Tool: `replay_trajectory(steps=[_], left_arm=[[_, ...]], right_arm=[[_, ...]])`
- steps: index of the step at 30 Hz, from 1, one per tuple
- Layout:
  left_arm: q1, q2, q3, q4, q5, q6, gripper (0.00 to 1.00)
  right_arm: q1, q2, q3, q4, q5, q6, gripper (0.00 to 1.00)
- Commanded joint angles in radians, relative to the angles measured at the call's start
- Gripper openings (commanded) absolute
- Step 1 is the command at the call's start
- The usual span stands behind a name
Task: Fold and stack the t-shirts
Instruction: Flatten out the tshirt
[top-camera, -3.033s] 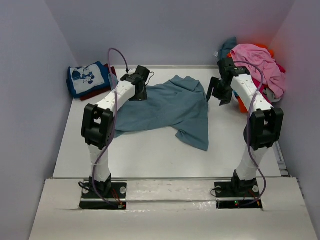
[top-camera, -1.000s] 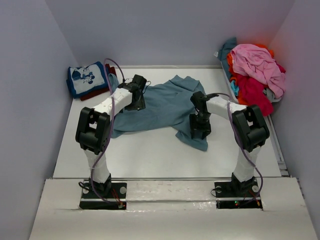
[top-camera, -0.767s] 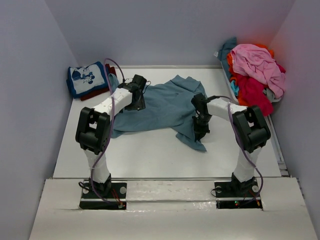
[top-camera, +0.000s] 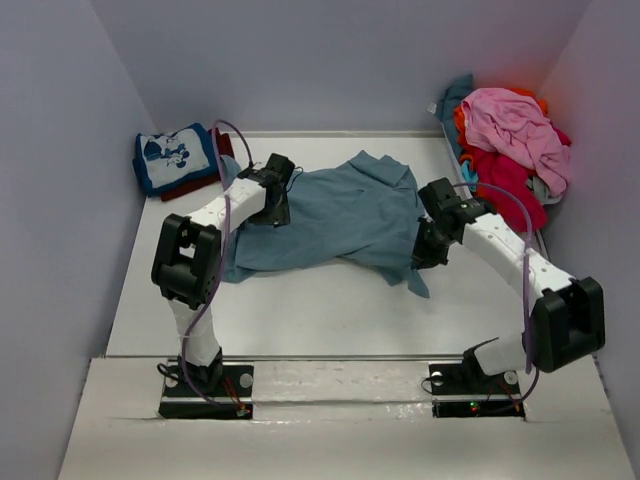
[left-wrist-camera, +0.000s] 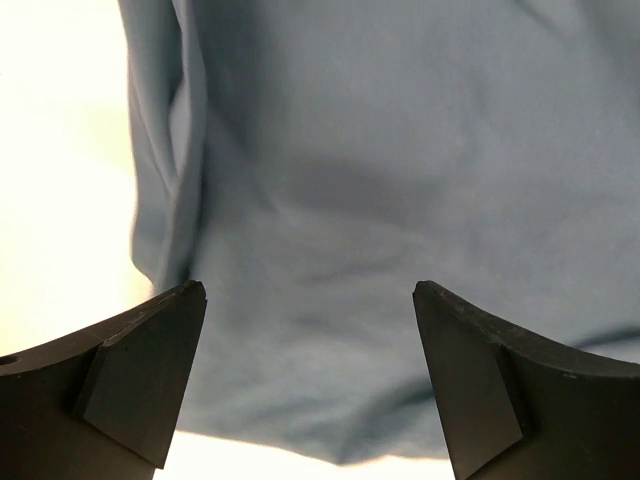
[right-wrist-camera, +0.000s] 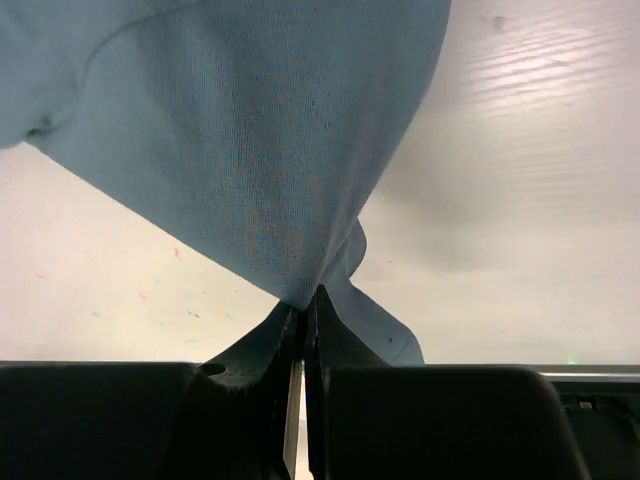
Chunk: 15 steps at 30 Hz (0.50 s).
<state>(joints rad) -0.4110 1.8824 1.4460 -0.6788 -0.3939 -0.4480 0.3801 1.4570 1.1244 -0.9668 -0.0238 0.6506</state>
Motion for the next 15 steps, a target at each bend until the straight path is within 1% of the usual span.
replay_trajectory(steps=[1, 7, 11, 15], left_arm=[[-0.006, -0.003, -0.016, -0.031, -0.022, 0.019, 0.99], [-0.015, 0.001, -0.041, -0.041, -0.020, 0.038, 0.99], [-0.015, -0.002, -0.075, -0.050, -0.022, 0.046, 0.99], [-0.015, -0.032, -0.160, -0.042, -0.023, 0.045, 0.99]], right_arm=[[-0.049, -0.110, 0.031, -0.118, 0.073, 0.027, 0.07], [-0.067, -0.176, 0.034, -0.167, 0.056, 0.027, 0.07], [-0.067, -0.182, 0.035, -0.184, 0.035, 0.024, 0.07], [-0.067, -0.227, 0.044, -0.226, 0.081, 0.020, 0.07]])
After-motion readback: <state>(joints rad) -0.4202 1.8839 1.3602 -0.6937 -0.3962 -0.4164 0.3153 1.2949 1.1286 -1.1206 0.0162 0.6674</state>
